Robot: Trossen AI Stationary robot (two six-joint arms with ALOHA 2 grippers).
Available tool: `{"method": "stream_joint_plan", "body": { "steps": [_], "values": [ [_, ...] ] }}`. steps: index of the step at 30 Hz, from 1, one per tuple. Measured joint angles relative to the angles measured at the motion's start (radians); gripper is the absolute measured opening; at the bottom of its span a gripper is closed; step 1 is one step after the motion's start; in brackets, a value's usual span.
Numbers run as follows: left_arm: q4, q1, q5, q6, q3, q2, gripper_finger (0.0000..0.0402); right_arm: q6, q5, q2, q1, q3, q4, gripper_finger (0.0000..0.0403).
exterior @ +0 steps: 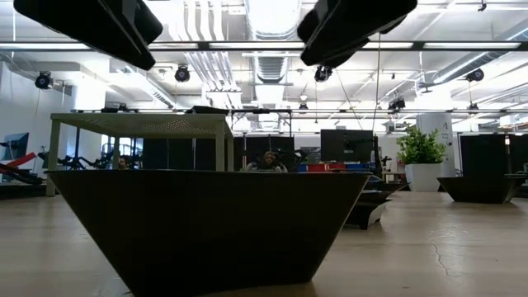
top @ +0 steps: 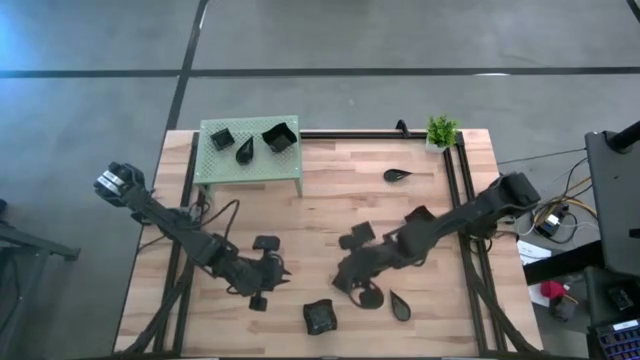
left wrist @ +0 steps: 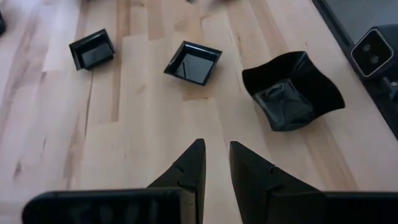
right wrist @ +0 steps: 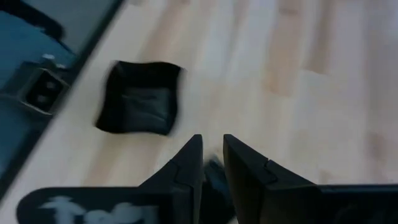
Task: Pick & Place Mini shaped plates
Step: Stack the black distorted square plate on top of the black distorted square plate on the shelf
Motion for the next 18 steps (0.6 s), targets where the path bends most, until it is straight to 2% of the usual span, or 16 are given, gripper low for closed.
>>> {"method": "stream_joint_plan", "body": {
  "steps": [3,9,18],
  "values": [
    [0.004,-0.010,0.000,0.000,0.000,-0.008,0.0067,0.012,-0.048,0.048,0.012,0.001,0.093,0.0056],
    [0.010,-0.033,0.000,0.001,0.000,-0.020,0.0067,0.025,-0.078,0.173,0.022,0.002,0.239,0.0060],
    [0.017,-0.047,-0.001,0.002,0.000,-0.025,0.0067,0.051,-0.111,0.298,0.022,0.062,0.274,0.0059]
  ]
}}
